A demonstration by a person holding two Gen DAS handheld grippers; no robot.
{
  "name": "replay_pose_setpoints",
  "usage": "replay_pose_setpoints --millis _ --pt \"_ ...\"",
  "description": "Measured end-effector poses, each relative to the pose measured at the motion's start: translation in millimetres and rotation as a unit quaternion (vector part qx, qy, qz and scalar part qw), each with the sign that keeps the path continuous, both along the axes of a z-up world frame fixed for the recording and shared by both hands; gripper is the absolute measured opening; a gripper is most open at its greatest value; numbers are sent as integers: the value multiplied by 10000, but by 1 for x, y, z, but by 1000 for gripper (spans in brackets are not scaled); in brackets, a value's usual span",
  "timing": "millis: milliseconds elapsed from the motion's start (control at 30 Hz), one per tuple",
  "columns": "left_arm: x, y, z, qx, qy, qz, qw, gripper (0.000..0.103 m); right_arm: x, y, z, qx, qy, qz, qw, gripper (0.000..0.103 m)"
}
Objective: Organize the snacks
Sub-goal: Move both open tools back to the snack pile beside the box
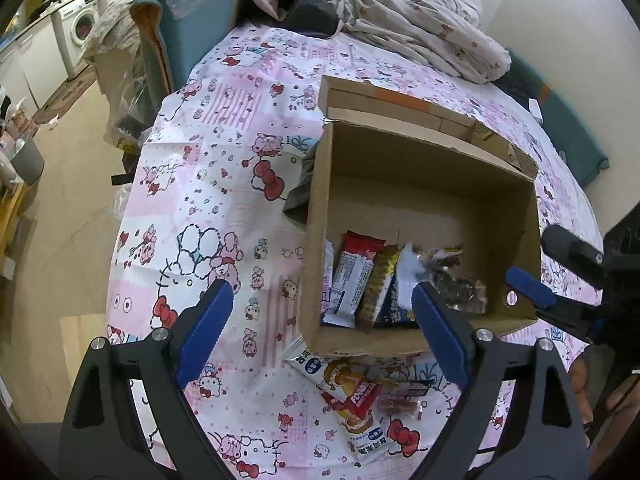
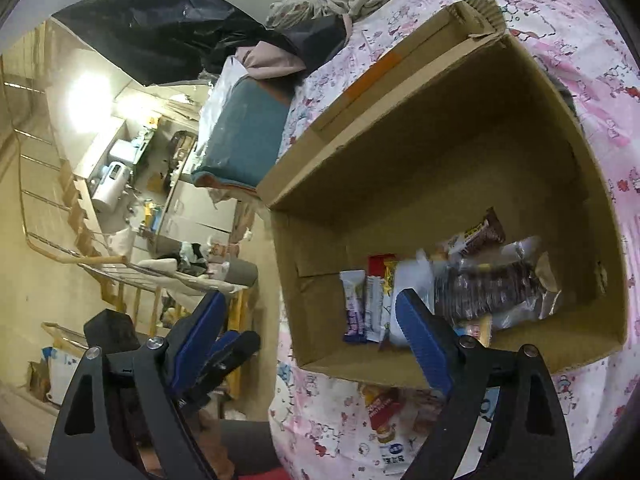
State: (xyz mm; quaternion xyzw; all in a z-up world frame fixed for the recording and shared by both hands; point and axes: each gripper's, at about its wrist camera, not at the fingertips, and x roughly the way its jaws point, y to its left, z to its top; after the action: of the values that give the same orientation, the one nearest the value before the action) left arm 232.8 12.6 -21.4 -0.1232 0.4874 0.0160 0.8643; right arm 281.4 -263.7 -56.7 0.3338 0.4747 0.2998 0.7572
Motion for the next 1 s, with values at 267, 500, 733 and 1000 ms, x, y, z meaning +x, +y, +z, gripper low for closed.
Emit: replay_pose_setpoints --millis 267,500,733,1000 --pt "-19 11 -12 9 293 321 9991 89 -40 -33 5 -793 95 -495 9956 90" --pt "-51 -4 -55 -74 877 685 9938 88 -80 -55 -25 -1359 673 -882 9845 90" --pt "-35 -35 -92 -43 1205 515 9914 78 -97 -71 -41 -1369 1001 -1185 9784 90" --pt "-19 -26 -128 -212 1607 1021 9815 78 -101 -77 -44 -1043 1091 -1267 9804 90"
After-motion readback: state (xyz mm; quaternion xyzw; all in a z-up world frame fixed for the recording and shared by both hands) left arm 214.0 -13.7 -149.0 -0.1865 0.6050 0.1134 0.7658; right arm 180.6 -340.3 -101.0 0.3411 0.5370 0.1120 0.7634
